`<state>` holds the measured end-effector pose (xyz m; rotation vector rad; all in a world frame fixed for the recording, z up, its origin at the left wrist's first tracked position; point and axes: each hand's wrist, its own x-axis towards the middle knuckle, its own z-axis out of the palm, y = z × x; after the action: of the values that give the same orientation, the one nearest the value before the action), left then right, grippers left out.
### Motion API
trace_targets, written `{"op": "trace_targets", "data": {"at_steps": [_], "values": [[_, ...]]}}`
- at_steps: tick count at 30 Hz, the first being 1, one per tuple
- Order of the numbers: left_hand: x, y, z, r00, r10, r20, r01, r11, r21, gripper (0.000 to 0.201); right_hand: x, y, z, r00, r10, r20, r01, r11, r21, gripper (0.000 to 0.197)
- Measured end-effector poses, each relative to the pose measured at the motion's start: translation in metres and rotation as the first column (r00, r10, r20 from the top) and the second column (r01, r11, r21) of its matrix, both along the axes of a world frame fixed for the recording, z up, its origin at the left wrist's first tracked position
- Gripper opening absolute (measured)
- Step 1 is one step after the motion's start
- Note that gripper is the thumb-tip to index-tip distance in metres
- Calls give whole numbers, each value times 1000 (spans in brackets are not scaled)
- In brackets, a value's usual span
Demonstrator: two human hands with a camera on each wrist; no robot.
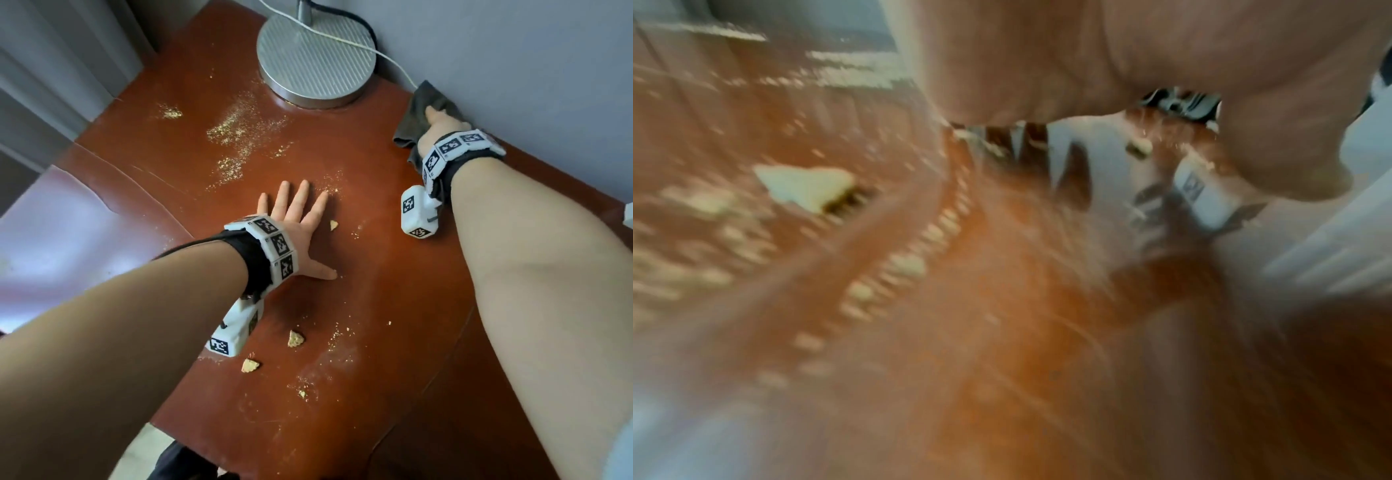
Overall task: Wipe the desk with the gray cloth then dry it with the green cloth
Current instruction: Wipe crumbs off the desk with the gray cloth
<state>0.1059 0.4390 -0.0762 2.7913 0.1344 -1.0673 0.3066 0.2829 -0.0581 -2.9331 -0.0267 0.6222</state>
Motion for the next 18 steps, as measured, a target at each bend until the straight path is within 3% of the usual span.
{"op": "trace_targets", "data": {"at_steps": [2, 6, 8, 10, 14, 16, 18], "values": [[-1, 23, 5, 998, 56, 21, -56, 998, -9, 113, 6, 13, 2, 997, 71, 13, -71, 997, -30, 59], [-3, 73, 11, 982, 191, 4, -190, 976, 107, 97, 5, 38, 7, 986, 157, -51, -156, 988, 24, 54], [-8, 85, 8, 975, 220, 0, -219, 969, 116, 94, -11, 47, 3, 960, 272, -74, -271, 962, 16, 61], [-13, 88, 3, 978, 210, 11, -209, 970, 122, 93, -31, 46, -2, 910, 404, -94, -399, 914, 69, 61], [-14, 89, -2, 983, 183, -1, -181, 972, 146, 93, -58, 27, -3, 735, 671, -101, -652, 740, 167, 60], [-12, 90, -2, 984, 177, -13, -173, 973, 152, 94, -42, 23, 1, 812, 582, -28, -556, 789, 261, 56], [-12, 91, -4, 985, 173, -13, -169, 974, 154, 94, -15, 17, -2, 940, 332, 79, -338, 878, 340, 54]]}}
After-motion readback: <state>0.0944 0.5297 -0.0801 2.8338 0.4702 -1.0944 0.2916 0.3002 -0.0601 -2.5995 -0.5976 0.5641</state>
